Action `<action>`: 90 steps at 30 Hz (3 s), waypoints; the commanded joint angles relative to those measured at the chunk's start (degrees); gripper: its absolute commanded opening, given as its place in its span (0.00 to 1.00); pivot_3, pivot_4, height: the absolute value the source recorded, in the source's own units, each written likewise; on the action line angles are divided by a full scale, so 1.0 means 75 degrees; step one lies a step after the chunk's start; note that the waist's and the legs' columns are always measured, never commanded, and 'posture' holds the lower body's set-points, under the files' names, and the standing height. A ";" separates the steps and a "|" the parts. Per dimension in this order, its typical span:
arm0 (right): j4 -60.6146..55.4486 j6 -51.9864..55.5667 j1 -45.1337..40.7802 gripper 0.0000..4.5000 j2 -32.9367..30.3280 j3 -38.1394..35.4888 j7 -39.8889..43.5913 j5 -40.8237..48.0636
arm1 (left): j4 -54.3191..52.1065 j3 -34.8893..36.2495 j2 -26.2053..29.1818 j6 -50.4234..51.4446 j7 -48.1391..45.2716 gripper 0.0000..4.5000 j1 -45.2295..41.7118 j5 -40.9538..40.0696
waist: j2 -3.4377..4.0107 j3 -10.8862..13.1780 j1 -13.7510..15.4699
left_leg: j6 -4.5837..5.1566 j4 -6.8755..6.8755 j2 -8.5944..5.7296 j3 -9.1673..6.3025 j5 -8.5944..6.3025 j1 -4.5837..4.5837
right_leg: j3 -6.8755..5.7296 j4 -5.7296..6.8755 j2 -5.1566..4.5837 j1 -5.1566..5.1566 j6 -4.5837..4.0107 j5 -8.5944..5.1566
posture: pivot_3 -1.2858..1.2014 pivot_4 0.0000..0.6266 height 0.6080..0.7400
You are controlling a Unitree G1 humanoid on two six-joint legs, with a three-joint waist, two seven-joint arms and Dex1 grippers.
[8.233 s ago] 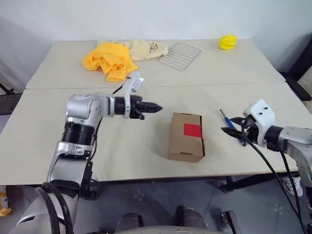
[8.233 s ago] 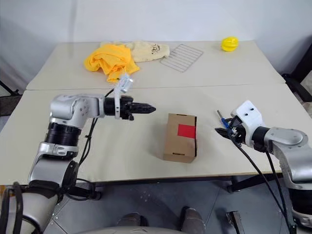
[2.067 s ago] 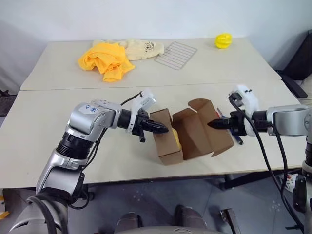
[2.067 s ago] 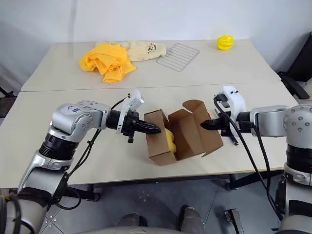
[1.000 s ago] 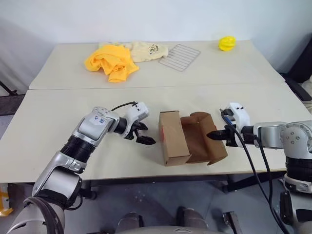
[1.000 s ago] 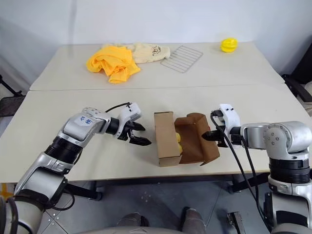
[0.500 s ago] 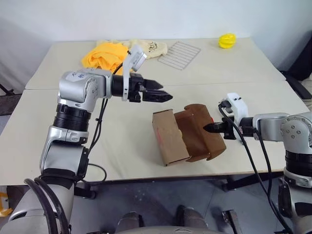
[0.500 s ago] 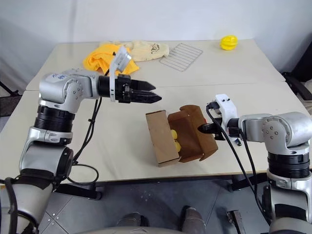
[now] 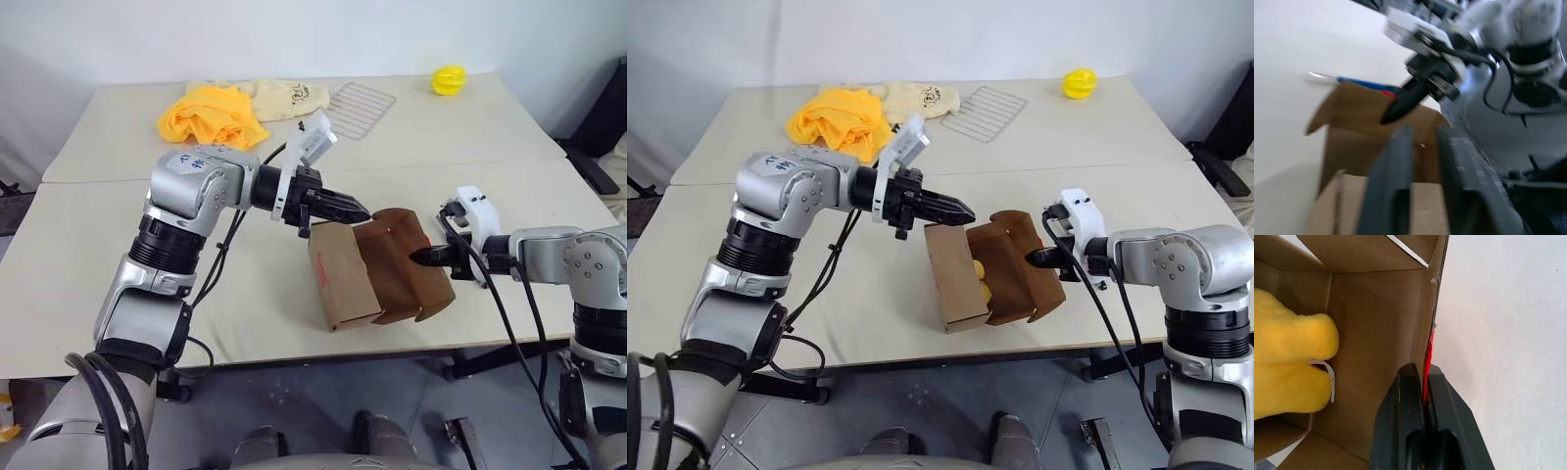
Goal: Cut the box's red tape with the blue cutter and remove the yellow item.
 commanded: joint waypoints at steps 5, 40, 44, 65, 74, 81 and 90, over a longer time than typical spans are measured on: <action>-0.0399 0.0054 0.0016 0.00 -0.0139 -0.0186 0.0074 -0.0046 | -0.0102 -0.1470 0.0436 -0.0773 -0.0677 0.01 0.0180 0.0922 | 0.0000 0.0001 0.0015 | 0.0000 0.0002 0.0000 0.0001 0.0000 -0.0003 | 0.0000 -0.0001 0.0000 0.0000 0.0000 0.0000 | 0.52 0.24 1.00; 0.1384 0.0472 0.0175 0.00 0.0542 -0.2809 -0.1727 0.2801 | -0.0415 -0.1687 0.1460 -0.1136 0.0224 0.01 0.2134 0.2220 | 0.0031 -0.0027 0.0066 | 0.0000 0.0032 0.0002 0.0001 0.0000 0.0061 | 0.0020 0.0039 -0.0001 0.0050 -0.0002 0.0001 | 0.52 0.24 1.00; 0.1425 0.0472 0.0268 0.00 0.0561 -0.3003 -0.2232 0.3504 | -0.0342 -0.1618 0.1472 -0.1144 0.0381 0.01 0.2220 0.2239 | 0.0037 -0.0030 0.0159 | 0.0001 0.0022 0.0003 0.0001 0.0000 0.0119 | 0.0021 0.0028 -0.0001 0.0106 -0.0002 0.0001 | 0.52 0.24 1.00; 0.1248 0.0471 0.0893 0.00 0.0764 -0.2371 -0.3517 0.4678 | 0.0798 -0.1074 0.0504 -0.1722 0.0814 0.01 0.2056 0.2682 | 0.0032 -0.0020 0.0209 | 0.0014 0.0028 -0.0007 -0.0005 0.0005 0.0011 | 0.0015 0.0011 -0.0001 0.0024 -0.0003 0.0014 | 0.52 0.24 1.00; 0.0297 -0.1429 0.1586 0.05 0.0100 -0.0791 -0.2103 0.2339 | 0.1054 -0.1095 0.0369 -0.1909 0.0678 0.00 0.1988 0.2805 | 0.0032 -0.0020 0.0201 | 0.0014 0.0028 -0.0007 -0.0003 0.0005 0.0011 | 0.0017 0.0009 -0.0001 0.0023 -0.0002 0.0014 | 0.52 0.24 1.00; 0.0152 -0.2350 0.1456 0.48 -0.0055 -0.0464 -0.0960 0.1518 | 0.1179 -0.1069 0.0344 -0.2009 0.0708 0.00 0.1948 0.2883 | 0.0032 -0.0019 0.0206 | 0.0014 0.0029 -0.0007 -0.0004 0.0005 0.0010 | 0.0015 0.0009 -0.0001 0.0022 -0.0002 0.0014 | 0.52 0.24 1.00; -0.0215 -0.4960 0.1652 0.94 0.0075 -0.0647 0.0124 0.0093 | 0.1389 -0.1009 0.0322 -0.2119 0.0728 0.00 0.1944 0.2904 | 0.0031 -0.0019 0.0208 | 0.0014 0.0028 -0.0007 -0.0004 0.0005 0.0011 | 0.0015 0.0008 -0.0001 0.0023 -0.0002 0.0014 | 0.52 0.24 1.00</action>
